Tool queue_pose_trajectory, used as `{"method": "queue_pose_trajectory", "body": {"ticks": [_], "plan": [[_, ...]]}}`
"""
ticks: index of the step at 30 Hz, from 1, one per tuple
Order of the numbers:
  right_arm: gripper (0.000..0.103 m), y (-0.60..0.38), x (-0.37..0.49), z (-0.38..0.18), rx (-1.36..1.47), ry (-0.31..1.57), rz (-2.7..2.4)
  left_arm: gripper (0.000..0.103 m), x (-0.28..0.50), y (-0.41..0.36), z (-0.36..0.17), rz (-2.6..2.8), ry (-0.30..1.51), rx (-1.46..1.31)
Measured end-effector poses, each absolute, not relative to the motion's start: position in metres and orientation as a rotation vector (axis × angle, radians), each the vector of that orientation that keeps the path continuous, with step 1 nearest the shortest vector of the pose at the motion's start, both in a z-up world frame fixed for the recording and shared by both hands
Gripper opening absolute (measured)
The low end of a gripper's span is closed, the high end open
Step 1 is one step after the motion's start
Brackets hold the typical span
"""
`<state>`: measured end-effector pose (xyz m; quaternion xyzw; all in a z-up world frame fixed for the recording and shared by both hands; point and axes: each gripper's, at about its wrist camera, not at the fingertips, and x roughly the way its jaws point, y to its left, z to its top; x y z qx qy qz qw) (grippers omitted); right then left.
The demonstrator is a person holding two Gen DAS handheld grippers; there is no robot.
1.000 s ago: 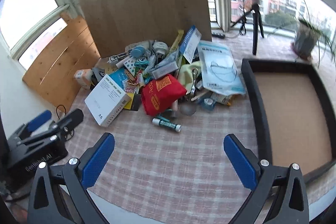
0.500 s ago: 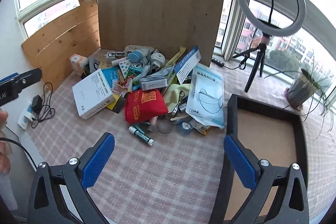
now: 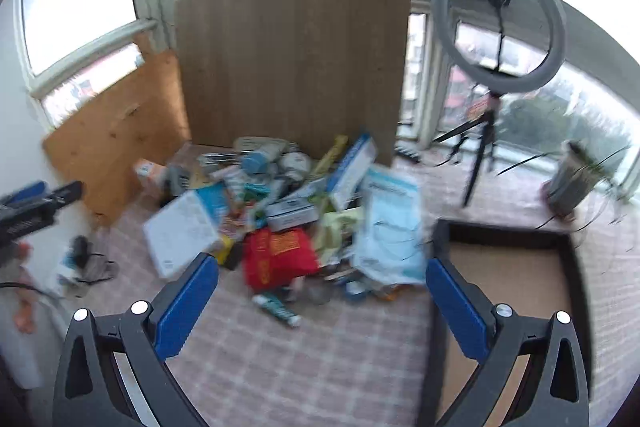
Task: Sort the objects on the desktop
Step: 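Move both tools toward the white box at the front of the heap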
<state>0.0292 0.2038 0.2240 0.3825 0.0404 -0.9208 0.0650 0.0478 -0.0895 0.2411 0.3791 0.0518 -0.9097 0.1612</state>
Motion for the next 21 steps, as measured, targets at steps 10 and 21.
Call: {"method": "queue_pose_trajectory", "body": {"ticks": [10,21], "plan": [[0.103,0.179,-0.002,0.192,1.305,0.128,-2.601,0.103,0.027,-0.109,0.223,-2.561,0.171,1.114],[0.103,0.130,-0.028,0.204,1.181,0.163,-2.564,0.103,0.018,-0.122,0.202,-2.521,0.221,1.185]]}}
